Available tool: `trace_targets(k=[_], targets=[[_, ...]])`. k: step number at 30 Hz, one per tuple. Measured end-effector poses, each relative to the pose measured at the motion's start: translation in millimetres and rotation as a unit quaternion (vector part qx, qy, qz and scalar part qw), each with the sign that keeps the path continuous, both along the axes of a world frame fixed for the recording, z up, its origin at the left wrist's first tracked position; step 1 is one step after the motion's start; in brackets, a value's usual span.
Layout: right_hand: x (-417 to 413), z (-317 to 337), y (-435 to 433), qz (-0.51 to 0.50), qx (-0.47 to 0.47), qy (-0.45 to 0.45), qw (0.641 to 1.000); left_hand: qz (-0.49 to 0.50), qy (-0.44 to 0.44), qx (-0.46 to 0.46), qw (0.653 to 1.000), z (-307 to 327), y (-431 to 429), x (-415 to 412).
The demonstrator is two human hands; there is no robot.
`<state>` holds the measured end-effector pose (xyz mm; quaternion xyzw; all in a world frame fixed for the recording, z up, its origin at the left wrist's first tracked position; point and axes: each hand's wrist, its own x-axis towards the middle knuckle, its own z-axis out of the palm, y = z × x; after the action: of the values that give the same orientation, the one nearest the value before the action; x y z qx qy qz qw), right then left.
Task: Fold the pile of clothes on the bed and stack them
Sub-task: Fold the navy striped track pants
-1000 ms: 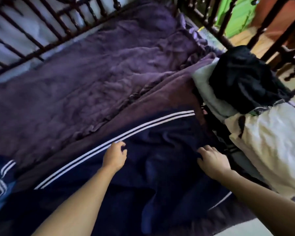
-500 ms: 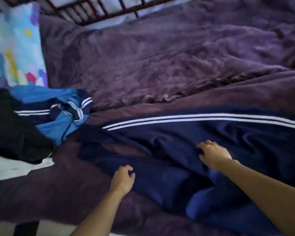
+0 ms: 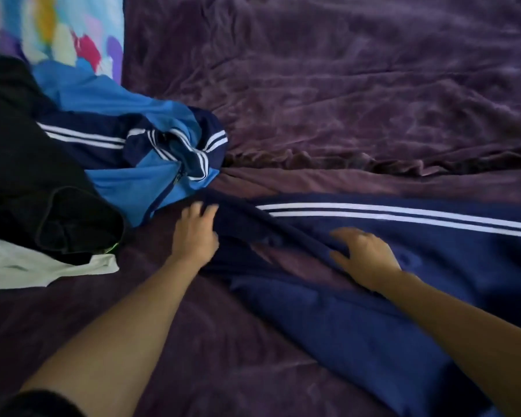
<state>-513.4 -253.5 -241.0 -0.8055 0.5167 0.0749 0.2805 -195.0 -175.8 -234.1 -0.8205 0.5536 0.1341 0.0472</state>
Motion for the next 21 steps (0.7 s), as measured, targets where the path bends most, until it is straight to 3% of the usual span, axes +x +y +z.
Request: trace_targets(k=[5, 8, 10, 12, 14, 17, 19, 21], targets=[[91, -39, 23, -0.056, 0.020, 0.021, 0.998, -0.197, -0.053, 0.041, 0.978, -38, -44, 19], [88, -30, 65, 0.031, -0.008, -0.023, 0.999, -0.248, -0.051, -0.006, 0.968, -30, -33, 19], [72, -20, 90, 0.109, 0.046, -0.018, 0.993, -0.268, -0.025, -0.054, 0.962, -21, -3, 23], [59, -9, 97, 0.124, 0.105, -0.004, 0.987, -0.284, 0.024, -0.030, 0.958, -13, 42, 27], [56, -8, 79, 0.089, 0.034, -0.041, 0.995, -0.266, 0.080, 0.002, 0.961, -9, 79, 34], [64, -21, 22, -0.038, -0.145, -0.060, 0.987, -0.147, 0.100, -0.105, 0.978, -22, 72, 51], [69, -34, -18, -0.082, -0.151, -0.015, 0.985, -0.048, 0.092, -0.099, 0.990, -33, 39, 61], [69, -47, -44, -0.093, -0.087, 0.058, 0.990, 0.041, 0.116, 0.013, 0.992, -45, 8, 68]])
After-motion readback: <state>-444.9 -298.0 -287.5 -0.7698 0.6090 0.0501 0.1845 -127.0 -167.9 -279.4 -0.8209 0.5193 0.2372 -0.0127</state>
